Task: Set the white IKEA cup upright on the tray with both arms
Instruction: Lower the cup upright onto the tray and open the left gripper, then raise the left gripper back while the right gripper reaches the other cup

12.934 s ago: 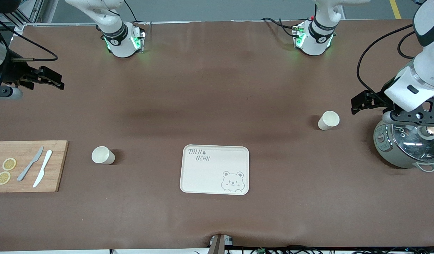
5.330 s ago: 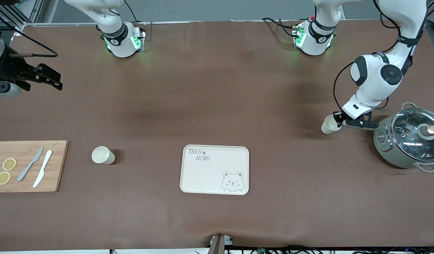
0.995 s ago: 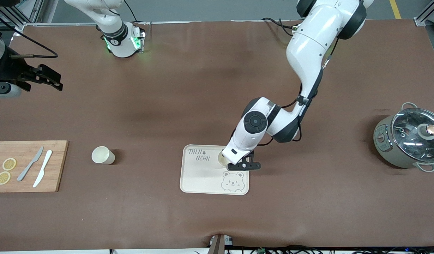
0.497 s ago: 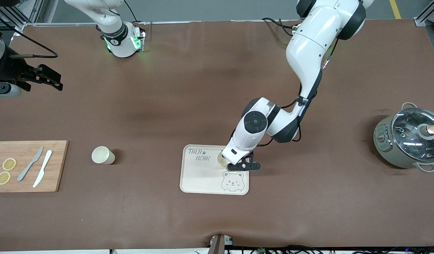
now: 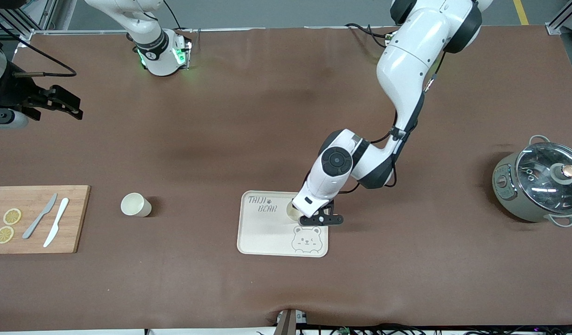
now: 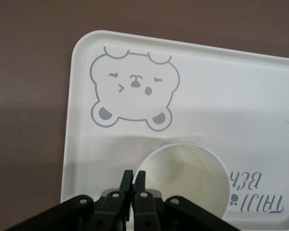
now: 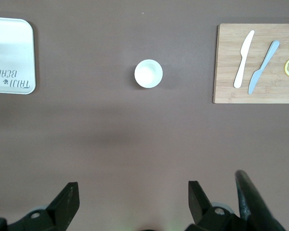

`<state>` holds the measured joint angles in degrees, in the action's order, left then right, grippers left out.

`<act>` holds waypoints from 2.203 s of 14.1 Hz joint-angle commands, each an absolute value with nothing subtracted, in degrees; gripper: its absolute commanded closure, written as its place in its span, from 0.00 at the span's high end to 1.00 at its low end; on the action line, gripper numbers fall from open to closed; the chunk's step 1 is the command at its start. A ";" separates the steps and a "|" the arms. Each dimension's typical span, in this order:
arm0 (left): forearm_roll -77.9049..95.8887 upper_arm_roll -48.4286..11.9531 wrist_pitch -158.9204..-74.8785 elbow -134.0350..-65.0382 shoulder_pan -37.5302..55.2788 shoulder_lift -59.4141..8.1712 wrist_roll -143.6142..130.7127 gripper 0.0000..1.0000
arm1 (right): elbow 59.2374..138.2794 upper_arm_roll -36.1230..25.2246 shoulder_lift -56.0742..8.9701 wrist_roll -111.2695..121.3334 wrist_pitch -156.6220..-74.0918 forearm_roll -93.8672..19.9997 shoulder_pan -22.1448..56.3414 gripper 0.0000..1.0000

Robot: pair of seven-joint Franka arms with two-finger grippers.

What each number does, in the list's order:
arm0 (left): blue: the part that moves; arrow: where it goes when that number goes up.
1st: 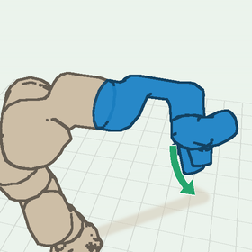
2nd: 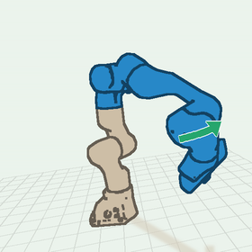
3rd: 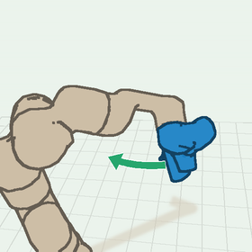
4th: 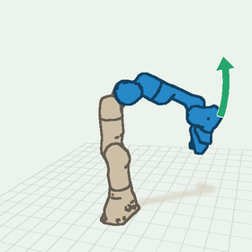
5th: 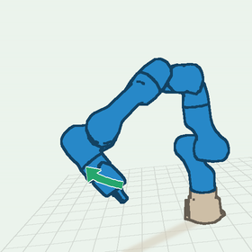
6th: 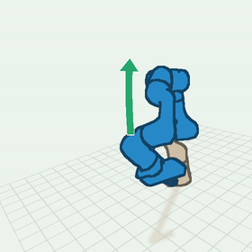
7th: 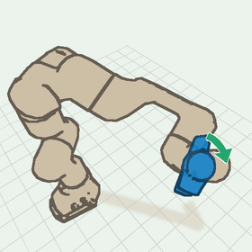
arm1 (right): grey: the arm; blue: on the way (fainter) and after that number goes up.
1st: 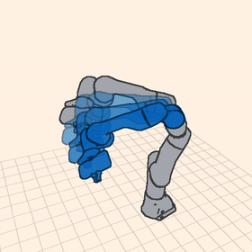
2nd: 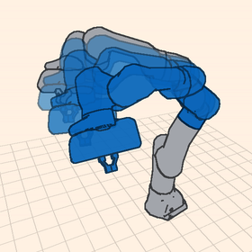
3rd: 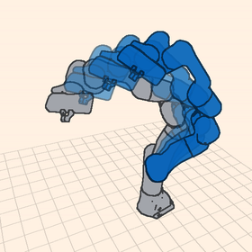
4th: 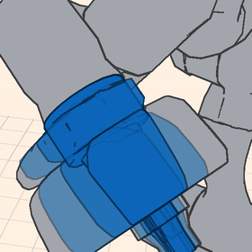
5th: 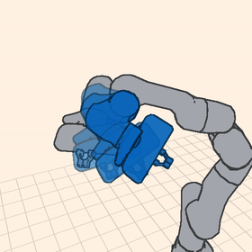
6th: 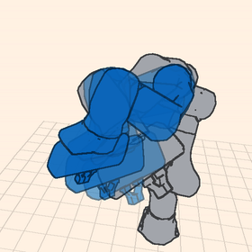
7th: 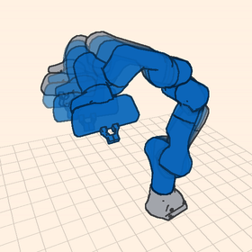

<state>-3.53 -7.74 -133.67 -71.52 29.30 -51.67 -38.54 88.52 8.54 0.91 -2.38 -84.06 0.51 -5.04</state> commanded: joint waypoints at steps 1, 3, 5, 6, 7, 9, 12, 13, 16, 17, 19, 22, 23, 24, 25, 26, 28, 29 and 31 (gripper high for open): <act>-5.10 -6.59 -134.38 -70.66 30.23 -52.38 -39.99 0.00 | 88.42 8.53 0.88 -1.93 -83.85 1.05 -5.10 1.00; -5.18 -6.59 -134.38 -70.66 30.23 -52.38 -39.90 0.00 | 88.42 8.53 0.88 -1.93 -83.85 1.05 -5.10 1.00; -5.80 -6.59 -134.74 -70.66 30.50 -52.38 -39.90 0.14 | 88.42 8.53 0.88 -1.93 -83.76 1.05 -5.10 1.00; -5.80 -6.59 -134.82 -70.66 30.67 -52.38 -39.90 0.23 | 88.42 8.53 0.88 -1.93 -83.76 0.97 -5.10 1.00; -5.89 -6.59 -134.91 -70.66 30.67 -52.38 -39.90 0.36 | 88.42 8.53 0.88 -1.93 -83.76 0.97 -5.10 1.00; -6.15 -6.59 -135.53 -70.75 30.67 -52.47 -39.90 0.59 | 88.50 8.53 0.88 -1.93 -83.76 0.97 -5.10 1.00; -6.15 -6.59 -135.62 -70.75 30.76 -52.73 -39.90 0.62 | 88.59 8.53 0.88 -1.93 -83.85 0.97 -5.10 1.00; -6.15 -6.59 -135.70 -70.75 30.67 -52.82 -39.90 0.62 | 88.68 8.44 0.88 -1.85 -84.02 1.05 -5.18 1.00; -6.24 -6.59 -136.58 -70.75 30.76 -52.91 -39.99 0.62 | 88.86 8.44 0.88 -1.85 -84.63 1.32 -5.19 1.00; -6.15 -6.59 -136.58 -70.75 30.67 -52.91 -39.99 0.62 | 89.21 8.44 0.88 -1.85 -84.81 1.32 -5.19 1.00; -6.15 -6.59 -136.58 -70.75 30.67 -52.82 -39.99 0.62 | 89.91 8.44 0.79 -1.85 -85.16 1.41 -5.19 1.00; -6.24 -6.59 -136.50 -70.75 30.67 -52.47 -39.99 0.62 | 91.67 8.44 0.88 -1.76 -86.04 1.75 -5.45 1.00; -6.24 -6.59 -136.15 -70.75 30.67 -52.21 -39.90 0.64 | 92.89 8.35 0.88 -1.76 -86.92 2.11 -5.45 1.00; -6.24 -6.59 -136.06 -70.75 30.67 -52.03 -39.90 0.80 | 93.86 8.35 0.97 -1.76 -88.14 2.11 -5.45 1.00; -6.24 -6.59 -135.97 -70.75 30.67 -51.94 -39.99 1.00 | 94.48 8.26 0.97 -1.76 -88.85 2.11 -5.54 1.00; -6.24 -6.50 -135.88 -70.75 30.67 -51.68 -39.99 1.00 | 94.83 8.17 0.88 -1.76 -89.64 2.11 -5.71 1.00; -6.15 -6.50 -133.87 -70.66 30.67 -50.89 -39.99 1.00 | 95.53 8.17 0.70 -1.76 -90.79 2.11 -6.06 1.00; -6.15 -6.50 -132.81 -70.66 30.67 -50.28 -39.99 1.00 | 95.97 8.17 0.53 -1.67 -91.92 2.28 -6.06 1.00; -6.15 -6.59 -130.01 -70.66 30.59 -48.70 -39.90 1.00 | 96.42 8.09 -1.22 -1.67 -94.64 4.03 -6.33 1.00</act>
<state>-4.36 -7.44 -133.44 -70.41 29.89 -51.23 -38.54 95.98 7.69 0.17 -2.37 -92.33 2.22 -5.47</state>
